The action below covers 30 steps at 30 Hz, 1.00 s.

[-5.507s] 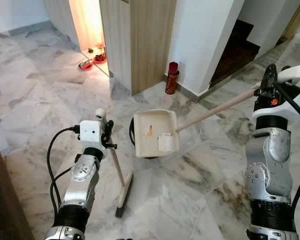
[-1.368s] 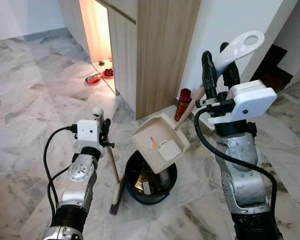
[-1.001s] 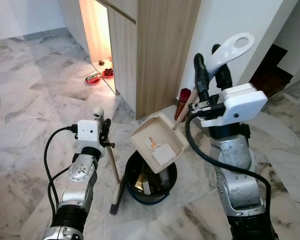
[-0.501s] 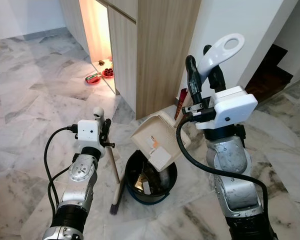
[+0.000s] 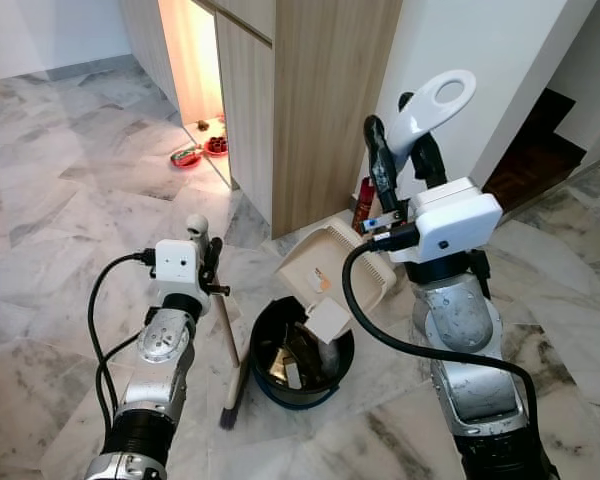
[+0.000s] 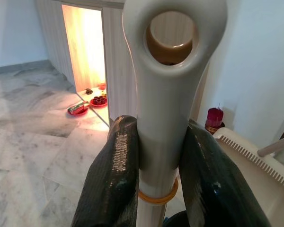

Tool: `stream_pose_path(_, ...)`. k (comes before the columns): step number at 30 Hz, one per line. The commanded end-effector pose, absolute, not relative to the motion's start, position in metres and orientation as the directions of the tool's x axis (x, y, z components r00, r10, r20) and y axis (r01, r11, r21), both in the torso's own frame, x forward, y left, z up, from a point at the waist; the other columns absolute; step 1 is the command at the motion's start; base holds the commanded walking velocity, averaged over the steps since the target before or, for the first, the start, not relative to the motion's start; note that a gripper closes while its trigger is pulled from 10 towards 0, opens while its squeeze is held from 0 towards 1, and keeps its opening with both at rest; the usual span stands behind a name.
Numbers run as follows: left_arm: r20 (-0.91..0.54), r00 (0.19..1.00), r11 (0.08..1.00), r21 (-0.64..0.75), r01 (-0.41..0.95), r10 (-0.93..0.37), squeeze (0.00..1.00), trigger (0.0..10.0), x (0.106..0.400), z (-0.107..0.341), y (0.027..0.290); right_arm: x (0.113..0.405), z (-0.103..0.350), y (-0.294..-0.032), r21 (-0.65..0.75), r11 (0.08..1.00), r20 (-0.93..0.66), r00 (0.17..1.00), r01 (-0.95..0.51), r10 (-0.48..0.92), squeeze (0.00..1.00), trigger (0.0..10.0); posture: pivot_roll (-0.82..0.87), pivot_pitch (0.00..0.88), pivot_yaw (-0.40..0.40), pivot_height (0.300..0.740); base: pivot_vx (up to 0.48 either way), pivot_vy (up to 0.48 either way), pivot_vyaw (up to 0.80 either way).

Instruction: Sweep floor

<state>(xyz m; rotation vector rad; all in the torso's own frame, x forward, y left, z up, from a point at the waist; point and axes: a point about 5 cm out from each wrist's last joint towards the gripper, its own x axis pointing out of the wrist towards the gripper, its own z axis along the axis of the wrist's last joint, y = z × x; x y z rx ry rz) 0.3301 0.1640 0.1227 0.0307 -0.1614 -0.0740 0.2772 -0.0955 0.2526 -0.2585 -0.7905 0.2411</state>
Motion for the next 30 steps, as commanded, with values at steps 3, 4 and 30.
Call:
stream_pose_path(3, 0.218, 0.971, 0.995, 0.044, 0.092, -0.099, 0.0, 10.0, 0.331, 0.133, 0.159, 0.268, 0.263, -0.093, -0.356, 0.93, 0.716, 0.614, -0.09, 0.334, 0.0, 10.0, 0.18, 0.082, -0.068, 0.74, 0.0, 0.0, 0.0)
stream_pose_path(4, 0.218, 0.971, 0.995, 0.044, 0.092, -0.099, 0.0, 10.0, 0.331, 0.133, 0.159, 0.268, 0.263, -0.092, -0.368, 0.926, 0.712, 0.613, -0.087, 0.341, 0.0, 10.0, 0.18, 0.082, -0.068, 0.74, 0.0, 0.0, 0.0)
stream_pose_path(30, 0.201, 0.976, 0.996, 0.042, 0.081, -0.087, 0.0, 10.0, 0.328, 0.129, 0.164, 0.294, 0.242, -0.168, -0.345, 0.881, 0.639, 0.768, 0.323, -0.032, 0.0, 10.0, 0.18, 0.075, -0.067, 0.74, 0.0, 0.0, 0.0)
